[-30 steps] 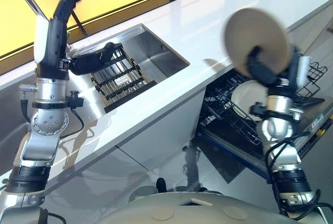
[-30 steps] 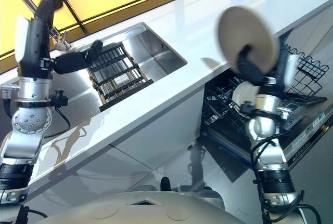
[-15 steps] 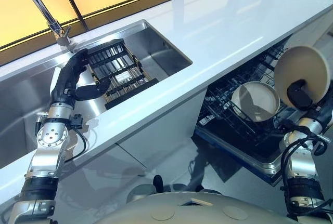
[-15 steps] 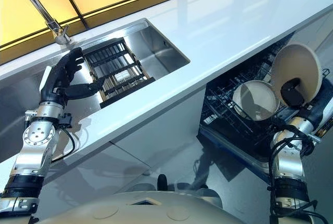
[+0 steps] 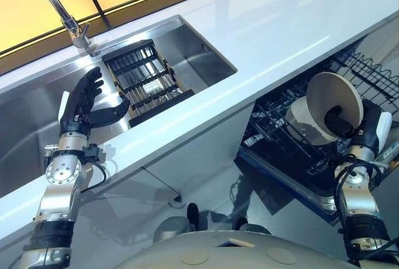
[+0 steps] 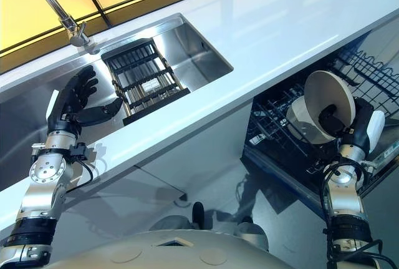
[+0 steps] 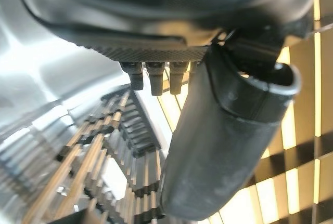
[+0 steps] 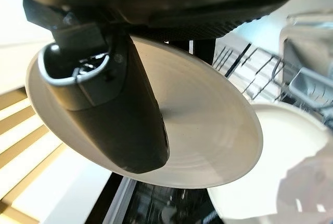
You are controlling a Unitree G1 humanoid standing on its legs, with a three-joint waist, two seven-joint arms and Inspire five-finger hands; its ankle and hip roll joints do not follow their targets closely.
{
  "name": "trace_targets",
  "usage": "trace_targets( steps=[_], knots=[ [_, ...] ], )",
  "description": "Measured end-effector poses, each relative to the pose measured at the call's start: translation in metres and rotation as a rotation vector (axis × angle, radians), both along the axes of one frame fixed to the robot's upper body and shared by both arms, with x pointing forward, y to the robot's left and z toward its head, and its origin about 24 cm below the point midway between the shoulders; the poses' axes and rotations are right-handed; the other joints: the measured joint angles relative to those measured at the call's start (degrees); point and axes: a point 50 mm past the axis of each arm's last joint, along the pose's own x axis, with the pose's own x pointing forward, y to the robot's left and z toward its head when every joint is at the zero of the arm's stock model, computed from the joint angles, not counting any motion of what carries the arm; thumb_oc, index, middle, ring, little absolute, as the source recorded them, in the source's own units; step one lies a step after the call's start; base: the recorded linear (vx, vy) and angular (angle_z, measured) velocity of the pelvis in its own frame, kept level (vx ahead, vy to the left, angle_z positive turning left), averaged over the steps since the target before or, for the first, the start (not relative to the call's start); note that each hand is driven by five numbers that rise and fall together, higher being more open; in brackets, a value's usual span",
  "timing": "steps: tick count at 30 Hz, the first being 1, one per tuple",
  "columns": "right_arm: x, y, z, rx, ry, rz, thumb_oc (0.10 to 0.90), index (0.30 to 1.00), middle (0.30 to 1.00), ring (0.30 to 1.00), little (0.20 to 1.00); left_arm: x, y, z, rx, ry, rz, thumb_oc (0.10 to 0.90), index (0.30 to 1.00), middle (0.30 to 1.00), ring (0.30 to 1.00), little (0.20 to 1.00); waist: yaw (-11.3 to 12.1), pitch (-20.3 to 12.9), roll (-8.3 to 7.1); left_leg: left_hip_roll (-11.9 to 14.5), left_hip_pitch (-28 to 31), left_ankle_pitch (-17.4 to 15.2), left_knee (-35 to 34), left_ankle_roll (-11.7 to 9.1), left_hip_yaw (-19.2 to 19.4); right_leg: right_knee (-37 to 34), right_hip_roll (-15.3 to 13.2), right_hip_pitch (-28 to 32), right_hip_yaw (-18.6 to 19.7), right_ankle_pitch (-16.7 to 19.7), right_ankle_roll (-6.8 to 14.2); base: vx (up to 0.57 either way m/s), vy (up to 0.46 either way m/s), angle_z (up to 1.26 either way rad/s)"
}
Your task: Pick up plates and place into dishwasher.
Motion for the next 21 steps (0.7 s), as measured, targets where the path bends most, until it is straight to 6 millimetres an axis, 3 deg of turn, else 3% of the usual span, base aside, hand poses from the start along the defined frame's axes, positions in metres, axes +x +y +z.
trace_targets(
  steps=[5, 11, 21],
  knots=[
    [0.002, 0.004, 0.002, 0.001, -0.008, 0.036, 0.1, 0.3, 0.3, 0.3, 0.2, -0.005, -0.004, -0.009, -0.034, 0.016, 0.01, 0.8, 0.9, 0.9, 0.9, 0.9, 0.83, 0.99, 1.25, -0.11, -0.1, 0.07, 0.0, 0.05, -0.31, 0.01, 0.0, 0.01, -0.19, -0.07, -0.11, 0.0, 0.039, 0.03],
    [-0.001, 0.009, 0.003, 0.001, -0.002, 0.081, 0.1, 0.3, 0.3, 0.3, 0.2, -0.01, -0.003, -0.014, -0.042, 0.037, 0.021, 0.8, 0.9, 0.9, 0.9, 0.9, 0.71, 1.05, 1.23, -0.15, -0.12, 0.18, 0.01, 0.14, -0.34, 0.01, 0.0, 0.01, -0.19, -0.19, -0.2, -0.01, 0.045, -0.01],
    [0.003, 0.027, -0.015, 0.015, 0.162, 0.202, 0.1, 0.3, 0.3, 0.3, 0.2, -0.011, -0.006, -0.017, -0.062, 0.03, 0.027, 0.8, 0.9, 0.9, 0.9, 0.9, 0.43, 1.15, 1.02, -0.12, -0.15, -0.14, 0.0, -0.32, -0.34, 0.02, 0.05, 0.05, -0.23, -0.38, 0.07, -0.01, 0.015, 0.0]
  ],
)
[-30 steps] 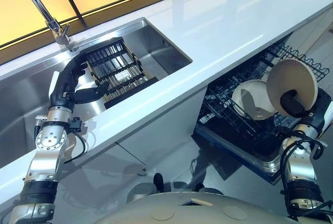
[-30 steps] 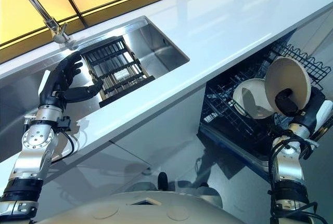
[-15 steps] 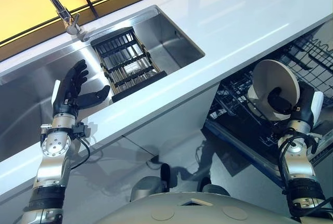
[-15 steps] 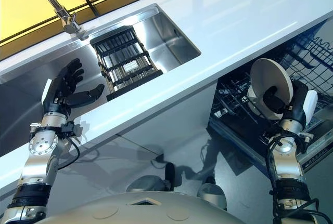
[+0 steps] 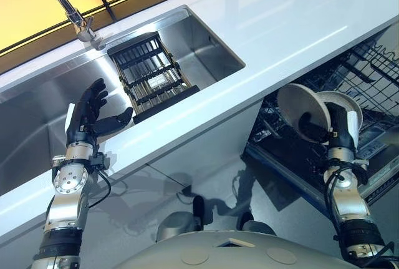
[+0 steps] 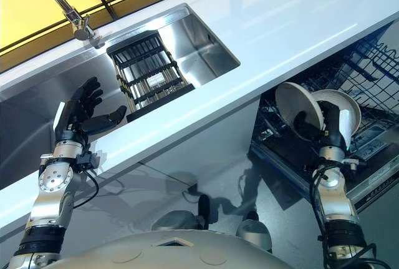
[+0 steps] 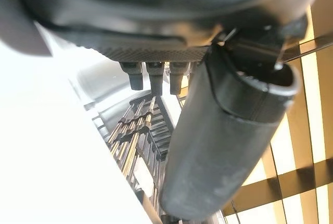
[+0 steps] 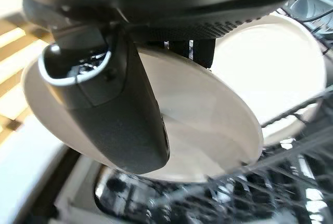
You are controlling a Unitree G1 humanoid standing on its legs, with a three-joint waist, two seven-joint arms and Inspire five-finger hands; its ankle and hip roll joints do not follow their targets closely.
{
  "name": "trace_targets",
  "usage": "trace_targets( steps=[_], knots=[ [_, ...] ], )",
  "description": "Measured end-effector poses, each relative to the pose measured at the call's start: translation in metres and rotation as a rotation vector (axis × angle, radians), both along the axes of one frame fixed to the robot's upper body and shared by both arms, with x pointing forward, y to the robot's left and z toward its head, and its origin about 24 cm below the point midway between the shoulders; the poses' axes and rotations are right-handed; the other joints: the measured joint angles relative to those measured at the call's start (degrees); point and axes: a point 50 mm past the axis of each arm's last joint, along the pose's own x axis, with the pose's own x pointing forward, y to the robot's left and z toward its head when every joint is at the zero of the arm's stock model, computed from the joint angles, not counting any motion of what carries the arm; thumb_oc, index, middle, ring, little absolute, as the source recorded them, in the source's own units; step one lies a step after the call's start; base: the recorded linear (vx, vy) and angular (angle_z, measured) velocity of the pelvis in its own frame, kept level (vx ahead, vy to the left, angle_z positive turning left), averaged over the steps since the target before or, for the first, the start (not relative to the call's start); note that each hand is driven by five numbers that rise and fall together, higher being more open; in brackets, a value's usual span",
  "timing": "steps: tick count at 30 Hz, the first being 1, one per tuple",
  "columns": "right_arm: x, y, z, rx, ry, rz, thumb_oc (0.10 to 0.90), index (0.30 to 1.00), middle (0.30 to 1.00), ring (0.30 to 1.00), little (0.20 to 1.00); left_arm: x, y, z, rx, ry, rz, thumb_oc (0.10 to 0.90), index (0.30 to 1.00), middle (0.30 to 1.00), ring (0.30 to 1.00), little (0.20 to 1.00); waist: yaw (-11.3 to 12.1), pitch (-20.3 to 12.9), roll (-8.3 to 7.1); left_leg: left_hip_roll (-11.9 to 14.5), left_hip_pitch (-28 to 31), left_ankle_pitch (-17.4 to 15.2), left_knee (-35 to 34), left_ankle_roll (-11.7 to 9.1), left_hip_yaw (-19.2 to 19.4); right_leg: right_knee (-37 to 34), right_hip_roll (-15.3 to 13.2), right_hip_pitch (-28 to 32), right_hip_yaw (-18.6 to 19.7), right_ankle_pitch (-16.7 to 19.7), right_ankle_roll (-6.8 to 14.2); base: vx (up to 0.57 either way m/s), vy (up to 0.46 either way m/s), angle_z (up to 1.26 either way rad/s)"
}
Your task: Pick up plates and place into dishwasher.
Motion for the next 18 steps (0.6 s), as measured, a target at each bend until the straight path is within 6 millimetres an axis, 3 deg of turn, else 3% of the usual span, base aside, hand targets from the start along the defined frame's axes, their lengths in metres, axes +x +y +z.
trace_targets(
  steps=[11, 12, 13, 18],
  knots=[
    [-0.001, -0.002, -0.014, -0.048, 0.159, -0.024, 0.1, 0.3, 0.3, 0.3, 0.2, 0.0, 0.0, 0.001, 0.003, -0.013, 0.007, 0.8, 0.9, 0.9, 0.9, 0.9, -0.11, 0.17, -0.54, 0.01, 0.35, 0.38, 0.02, 0.37, -0.06, 0.0, 0.07, 0.53, 0.0, 0.11, -0.18, 0.0, 0.0, 0.0],
    [-0.001, -0.001, -0.017, -0.063, 0.182, -0.02, 0.396, 0.554, 0.554, 0.554, 0.496, 0.0, 0.0, 0.001, 0.003, -0.014, 0.01, 0.8, 0.9, 0.9, 0.9, 0.9, -0.2, 0.19, -0.63, 0.02, 0.49, 0.38, 0.02, 0.37, -0.08, 0.0, 0.07, 0.69, -0.02, 0.11, -0.18, 0.0, 0.0, 0.0],
    [-0.001, -0.001, -0.018, -0.069, 0.195, -0.02, 0.8, 0.9, 0.9, 0.9, 0.9, 0.0, 0.0, 0.001, 0.003, -0.014, 0.011, 0.8, 0.9, 0.9, 0.9, 0.9, -0.24, 0.17, -0.68, 0.01, 0.52, 0.38, 0.02, 0.37, -0.09, 0.0, 0.07, 0.74, -0.02, 0.1, -0.18, 0.0, 0.0, 0.0],
    [-0.001, 0.004, -0.025, -0.056, 0.242, -0.005, 0.8, 0.9, 0.9, 0.9, 0.9, 0.0, 0.0, 0.002, 0.003, -0.015, 0.01, 0.8, 0.9, 0.9, 0.9, 0.9, -0.4, 0.0, -0.95, 0.01, 0.62, 0.44, 0.02, 0.38, -0.19, 0.0, 0.08, 0.89, -0.05, 0.07, -0.12, 0.0, 0.0, 0.0]
  ],
)
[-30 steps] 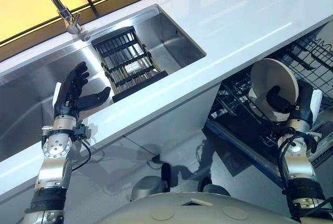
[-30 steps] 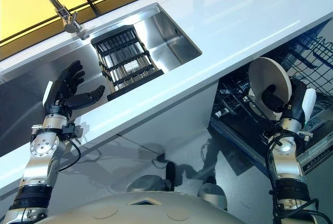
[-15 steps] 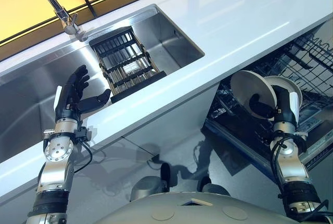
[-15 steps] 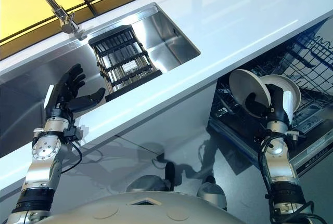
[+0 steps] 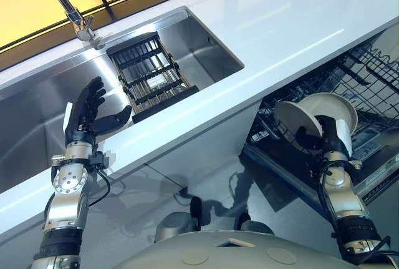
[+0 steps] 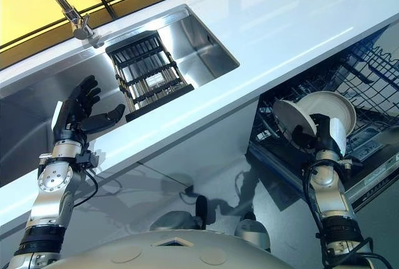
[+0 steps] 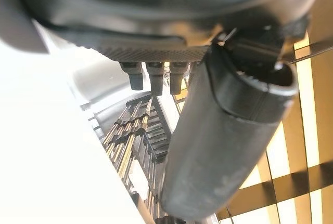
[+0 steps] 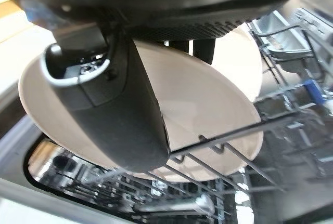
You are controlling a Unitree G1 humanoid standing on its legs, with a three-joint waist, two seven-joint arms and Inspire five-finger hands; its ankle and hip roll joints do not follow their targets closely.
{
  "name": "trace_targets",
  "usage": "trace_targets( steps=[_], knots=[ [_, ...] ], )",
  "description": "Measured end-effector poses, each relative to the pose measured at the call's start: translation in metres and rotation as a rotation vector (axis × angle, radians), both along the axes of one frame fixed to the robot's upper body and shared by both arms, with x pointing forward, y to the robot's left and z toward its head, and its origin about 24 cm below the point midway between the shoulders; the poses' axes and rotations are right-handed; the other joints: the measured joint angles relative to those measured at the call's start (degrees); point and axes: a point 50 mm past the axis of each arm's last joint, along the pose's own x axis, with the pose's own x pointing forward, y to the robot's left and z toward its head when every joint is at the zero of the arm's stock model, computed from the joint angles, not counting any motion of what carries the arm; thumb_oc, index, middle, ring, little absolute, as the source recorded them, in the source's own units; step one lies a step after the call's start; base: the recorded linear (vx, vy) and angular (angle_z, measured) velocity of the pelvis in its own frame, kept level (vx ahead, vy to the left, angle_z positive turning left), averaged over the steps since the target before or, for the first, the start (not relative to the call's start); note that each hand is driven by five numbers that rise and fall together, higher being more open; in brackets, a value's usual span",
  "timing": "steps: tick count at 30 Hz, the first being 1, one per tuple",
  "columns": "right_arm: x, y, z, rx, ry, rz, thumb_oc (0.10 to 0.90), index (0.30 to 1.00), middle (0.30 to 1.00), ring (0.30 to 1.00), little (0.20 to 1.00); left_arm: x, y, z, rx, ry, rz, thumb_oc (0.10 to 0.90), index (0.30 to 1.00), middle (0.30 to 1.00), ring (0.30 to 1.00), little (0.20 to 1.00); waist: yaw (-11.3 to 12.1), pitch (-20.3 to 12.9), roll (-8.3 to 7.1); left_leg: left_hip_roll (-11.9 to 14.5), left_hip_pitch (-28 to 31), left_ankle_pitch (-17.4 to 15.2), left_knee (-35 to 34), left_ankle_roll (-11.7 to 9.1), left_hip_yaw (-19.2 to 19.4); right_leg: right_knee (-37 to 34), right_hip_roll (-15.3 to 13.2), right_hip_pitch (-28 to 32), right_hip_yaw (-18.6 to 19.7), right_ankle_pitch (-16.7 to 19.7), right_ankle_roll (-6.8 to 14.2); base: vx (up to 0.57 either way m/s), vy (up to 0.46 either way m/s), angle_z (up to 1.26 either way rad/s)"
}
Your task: Pick up plates and place into dishwasher.
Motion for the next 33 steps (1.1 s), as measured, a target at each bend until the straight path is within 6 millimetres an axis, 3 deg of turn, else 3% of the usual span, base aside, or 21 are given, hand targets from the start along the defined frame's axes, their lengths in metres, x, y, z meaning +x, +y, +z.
trace_targets(
  steps=[6, 12, 19, 25, 33],
  knots=[
    [-0.003, 0.012, -0.01, 0.022, 0.041, 0.033, 0.8, 0.9, 0.9, 0.9, 0.9, 0.001, 0.0, 0.001, 0.0, -0.004, 0.003, 0.8, 0.9, 0.9, 0.9, 0.9, -0.44, -0.33, -0.42, -0.01, -0.23, -0.27, -0.2, -0.41, -0.25, 0.0, -0.02, -0.01, -0.08, -0.13, 0.21, 0.0, 0.0, 0.0],
    [-0.003, 0.015, -0.007, 0.008, -0.018, 0.003, 0.8, 0.9, 0.9, 0.9, 0.9, 0.0, 0.0, 0.0, 0.0, -0.003, 0.002, 0.8, 0.9, 0.9, 0.9, 0.9, -0.51, -0.41, -0.3, 0.02, -0.45, -0.31, -0.26, -0.38, -0.08, 0.0, -0.03, -0.17, -0.04, -0.13, 0.19, 0.0, 0.0, 0.0],
    [0.005, 0.028, 0.016, 0.006, -0.228, 0.015, 0.8, 0.9, 0.9, 0.9, 0.9, 0.0, 0.0, 0.0, -0.001, -0.001, -0.002, 0.8, 0.9, 0.9, 0.9, 0.9, -0.6, -0.44, -0.25, 0.0, -0.31, -0.01, -0.12, 0.05, 0.2, 0.0, -0.06, -0.36, 0.33, 0.06, -0.09, 0.0, -0.001, 0.0],
    [0.006, 0.019, 0.036, 0.028, -0.37, -0.041, 0.8, 0.9, 0.9, 0.9, 0.9, 0.0, 0.0, 0.0, -0.001, -0.001, -0.003, 0.8, 0.9, 0.9, 0.9, 0.9, -0.61, -0.56, -0.38, 0.14, -0.33, -0.06, -0.2, 0.04, 0.83, 0.0, -0.04, -0.77, 1.06, 0.07, -0.07, -0.03, -0.015, -0.05],
    [0.005, 0.02, 0.046, 0.212, -0.513, -0.1, 0.8, 0.9, 0.9, 0.9, 0.9, 0.0, -0.001, 0.0, -0.001, 0.003, -0.012, 0.8, 0.9, 0.9, 0.9, 0.9, -2.21, -0.82, -0.87, 0.54, 0.59, -0.62, -0.25, -0.05, 3.26, 0.0, 0.12, -1.08, 3.54, 0.15, -0.15, -0.04, -0.007, -0.15]
  ],
)
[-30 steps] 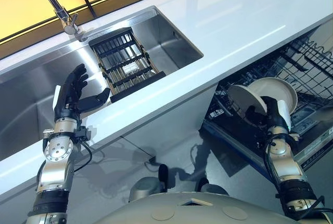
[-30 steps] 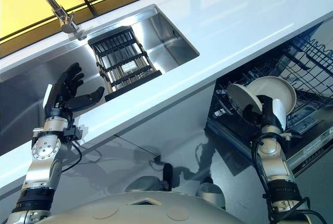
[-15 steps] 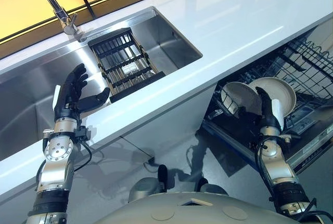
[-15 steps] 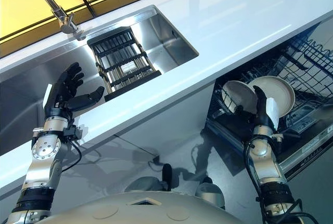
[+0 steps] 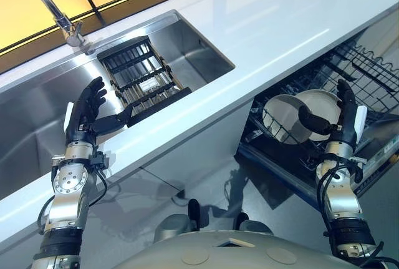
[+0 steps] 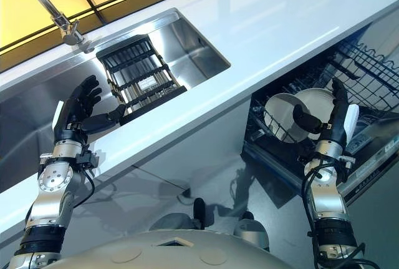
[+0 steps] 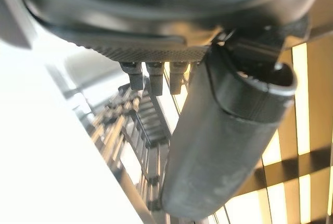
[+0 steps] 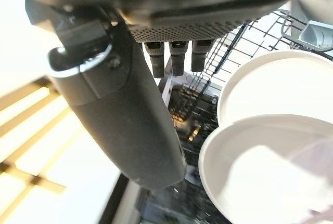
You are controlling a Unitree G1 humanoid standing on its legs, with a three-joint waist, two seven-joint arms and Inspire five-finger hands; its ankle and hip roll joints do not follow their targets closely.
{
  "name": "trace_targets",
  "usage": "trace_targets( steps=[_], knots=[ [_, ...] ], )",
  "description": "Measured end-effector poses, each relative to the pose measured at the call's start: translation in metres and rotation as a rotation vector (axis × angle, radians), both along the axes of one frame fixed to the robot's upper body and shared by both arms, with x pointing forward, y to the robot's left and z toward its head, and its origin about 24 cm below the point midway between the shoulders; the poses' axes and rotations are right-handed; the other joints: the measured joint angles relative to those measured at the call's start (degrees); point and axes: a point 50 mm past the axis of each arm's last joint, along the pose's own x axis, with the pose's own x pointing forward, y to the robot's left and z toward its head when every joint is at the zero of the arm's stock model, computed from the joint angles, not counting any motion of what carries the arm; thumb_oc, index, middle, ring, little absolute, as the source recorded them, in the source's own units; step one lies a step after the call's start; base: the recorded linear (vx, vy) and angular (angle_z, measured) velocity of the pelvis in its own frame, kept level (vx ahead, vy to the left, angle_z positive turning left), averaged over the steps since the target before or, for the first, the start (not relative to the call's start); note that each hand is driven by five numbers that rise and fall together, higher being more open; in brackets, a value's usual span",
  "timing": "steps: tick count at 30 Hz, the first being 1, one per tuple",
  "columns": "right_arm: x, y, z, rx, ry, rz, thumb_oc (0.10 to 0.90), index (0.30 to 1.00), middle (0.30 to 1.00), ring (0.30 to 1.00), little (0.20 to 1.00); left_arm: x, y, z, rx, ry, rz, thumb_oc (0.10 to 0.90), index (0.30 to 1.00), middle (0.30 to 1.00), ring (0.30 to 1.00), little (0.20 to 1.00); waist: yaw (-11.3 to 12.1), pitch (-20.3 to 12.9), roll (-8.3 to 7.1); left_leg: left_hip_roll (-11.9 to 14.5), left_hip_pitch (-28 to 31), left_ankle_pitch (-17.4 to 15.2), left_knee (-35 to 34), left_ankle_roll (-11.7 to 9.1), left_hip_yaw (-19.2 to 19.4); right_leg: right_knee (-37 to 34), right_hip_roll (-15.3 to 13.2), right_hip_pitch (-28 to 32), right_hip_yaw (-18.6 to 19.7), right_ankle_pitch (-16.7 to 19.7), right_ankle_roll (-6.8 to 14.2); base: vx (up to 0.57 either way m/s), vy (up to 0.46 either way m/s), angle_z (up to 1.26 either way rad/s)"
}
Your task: Pick up plates and place into dishwasher.
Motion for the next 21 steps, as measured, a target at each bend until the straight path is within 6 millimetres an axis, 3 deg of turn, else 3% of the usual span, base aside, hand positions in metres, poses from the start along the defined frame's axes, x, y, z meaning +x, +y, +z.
trace_targets(
  steps=[6, 14, 18, 21],
  knots=[
    [-0.007, 0.008, -0.001, 0.138, -0.084, 0.033, 0.8, 0.9, 0.9, 0.9, 0.9, 0.0, 0.0, 0.0, 0.0, 0.001, -0.003, 0.8, 0.9, 0.9, 0.9, 0.9, -1.78, -1.22, -1.67, -0.02, 0.07, -0.56, 0.01, 0.19, 1.85, 0.0, -0.14, -0.92, 1.84, 0.08, -0.03, -0.03, 0.012, -0.17],
    [-0.015, 0.005, 0.008, 0.179, -0.24, -0.058, 0.8, 0.9, 0.9, 0.9, 0.9, -0.001, 0.0, -0.001, 0.0, 0.005, -0.002, 0.8, 0.9, 0.9, 0.9, 0.9, -3.24, -1.33, -1.85, 0.05, 1.11, -1.33, -0.03, 0.1, 3.85, -0.01, -0.18, -0.96, 3.72, 0.11, 0.26, -0.02, 0.019, -0.13],
    [-0.026, 0.0, -0.005, 0.209, -0.197, -0.116, 0.8, 0.9, 0.9, 0.9, 0.9, -0.003, 0.001, -0.002, 0.0, 0.01, 0.001, 0.8, 0.9, 0.9, 0.9, 0.9, -3.43, -1.5, -1.71, 0.06, 1.18, -1.52, -0.03, 0.09, 4.1, 0.0, -0.17, -1.03, 4.47, 0.14, 0.2, -0.01, 0.01, -0.08],
    [-0.033, -0.004, -0.027, 0.227, -0.073, -0.131, 0.8, 0.9, 0.9, 0.9, 0.9, -0.004, 0.001, -0.003, 0.0, 0.014, 0.002, 0.8, 0.9, 0.9, 0.9, 0.9, -3.97, -1.53, -1.76, 0.03, 1.24, -1.58, -0.02, 0.15, 4.6, 0.0, -0.21, -1.03, 4.61, 0.2, 0.12, 0.0, -0.001, -0.01]
  ],
)
